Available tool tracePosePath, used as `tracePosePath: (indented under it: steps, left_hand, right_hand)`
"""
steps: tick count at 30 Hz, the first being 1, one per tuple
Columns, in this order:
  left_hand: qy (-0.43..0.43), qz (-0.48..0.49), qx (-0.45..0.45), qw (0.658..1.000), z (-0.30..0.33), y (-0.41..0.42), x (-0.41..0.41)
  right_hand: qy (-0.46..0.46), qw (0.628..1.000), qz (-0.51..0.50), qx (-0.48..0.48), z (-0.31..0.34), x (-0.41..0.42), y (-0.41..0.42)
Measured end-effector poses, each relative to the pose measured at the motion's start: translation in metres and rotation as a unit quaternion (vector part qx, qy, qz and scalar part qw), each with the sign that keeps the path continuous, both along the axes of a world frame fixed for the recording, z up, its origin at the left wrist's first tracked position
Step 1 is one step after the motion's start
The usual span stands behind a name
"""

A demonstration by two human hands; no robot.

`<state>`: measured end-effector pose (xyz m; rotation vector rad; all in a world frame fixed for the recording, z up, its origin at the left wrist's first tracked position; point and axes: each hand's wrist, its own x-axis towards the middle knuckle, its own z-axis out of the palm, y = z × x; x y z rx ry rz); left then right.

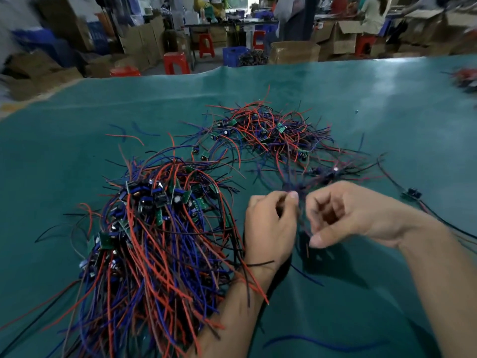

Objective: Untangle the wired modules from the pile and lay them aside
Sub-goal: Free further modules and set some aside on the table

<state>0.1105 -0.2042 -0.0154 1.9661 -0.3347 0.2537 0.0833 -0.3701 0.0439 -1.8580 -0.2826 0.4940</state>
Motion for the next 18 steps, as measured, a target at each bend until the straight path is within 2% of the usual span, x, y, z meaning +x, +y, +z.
tracePosePath:
  steps: [4,5,7,9,10,14,18]
  left_hand:
    - [0.007,-0.005,0.017,1.000,-0.002,0.001,0.001]
    - [0.008,-0.003,0.009,1.000,-0.003,0.001,0.001]
    - [-0.001,-0.002,-0.016,1.000,-0.004,0.000,0.001]
    - [-0.013,-0.006,-0.022,1.000,-0.005,0.000,0.001]
    - [-0.014,-0.012,-0.027,0.999,-0.005,0.000,0.002]
    - [-0.009,-0.024,-0.060,0.998,-0.005,0.000,0.001]
    - [0.014,-0.012,-0.079,0.997,-0.004,-0.002,-0.001]
  right_hand:
    - [0.031,0.998,0.058,-0.019,-0.007,0.001,0.002]
    - [0.022,0.999,0.036,-0.033,-0.009,0.002,0.001]
    - [-0.027,0.994,-0.094,-0.042,-0.015,0.009,0.000]
    - [-0.100,0.961,-0.255,-0.047,-0.025,0.017,0.000]
    - [-0.135,0.941,-0.303,-0.070,-0.030,0.021,0.001]
    - [-0.212,0.904,-0.320,-0.186,-0.045,0.035,0.008]
    - [-0.148,0.898,-0.405,-0.091,-0.042,0.047,0.001]
